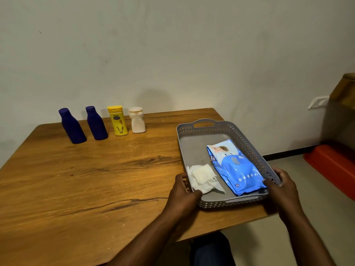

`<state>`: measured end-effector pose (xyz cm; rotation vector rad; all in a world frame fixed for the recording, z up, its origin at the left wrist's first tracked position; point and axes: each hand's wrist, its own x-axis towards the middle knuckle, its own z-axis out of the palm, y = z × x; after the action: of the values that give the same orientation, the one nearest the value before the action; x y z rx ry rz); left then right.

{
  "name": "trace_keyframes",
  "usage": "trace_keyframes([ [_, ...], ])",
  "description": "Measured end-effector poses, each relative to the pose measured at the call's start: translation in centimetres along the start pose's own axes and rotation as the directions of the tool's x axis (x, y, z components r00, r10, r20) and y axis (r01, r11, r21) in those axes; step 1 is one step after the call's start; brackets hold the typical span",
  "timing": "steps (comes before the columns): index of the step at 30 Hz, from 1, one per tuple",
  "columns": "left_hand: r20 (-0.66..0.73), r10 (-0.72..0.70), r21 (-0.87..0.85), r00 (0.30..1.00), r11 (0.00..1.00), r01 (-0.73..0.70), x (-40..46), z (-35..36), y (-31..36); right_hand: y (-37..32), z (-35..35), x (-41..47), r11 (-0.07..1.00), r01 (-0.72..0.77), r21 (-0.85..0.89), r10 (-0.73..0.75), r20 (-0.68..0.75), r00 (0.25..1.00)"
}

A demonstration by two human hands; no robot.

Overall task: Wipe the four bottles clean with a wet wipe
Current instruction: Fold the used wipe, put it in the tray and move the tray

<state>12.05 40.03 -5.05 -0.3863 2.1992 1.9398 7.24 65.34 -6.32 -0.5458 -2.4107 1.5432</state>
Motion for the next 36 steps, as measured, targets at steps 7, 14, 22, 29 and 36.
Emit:
trace_keyframes([
  [7,0.046,-0.038,-0.133,0.998,0.99,0.044,0.2,-0.2,-0.2,0.2,-0.5,0.0,0.978,-0.136,0.156,0.126,0.072,0.989],
  [14,0.095,-0.052,-0.3,0.994,0.951,0.078,-0.1,-0.5,-0.1,-1.4,-1.5,0.7,0.953,-0.302,0.036,0.286,0.229,0.93],
  [22,0.12,0.009,-0.245,0.993,0.969,0.02,-0.7,-1.6,1.3,-2.6,-1.9,1.4,0.956,-0.269,0.115,0.235,0.244,0.941],
  [29,0.067,0.089,-0.149,0.994,0.986,-0.079,1.4,-3.2,2.9,-3.7,-0.8,2.5,0.938,-0.25,0.24,0.176,0.291,0.94],
  [36,0.048,0.101,-0.134,0.994,0.987,-0.094,5.6,-4.6,4.9,-5.6,2.2,6.1,0.914,-0.232,0.334,0.129,0.302,0.944],
])
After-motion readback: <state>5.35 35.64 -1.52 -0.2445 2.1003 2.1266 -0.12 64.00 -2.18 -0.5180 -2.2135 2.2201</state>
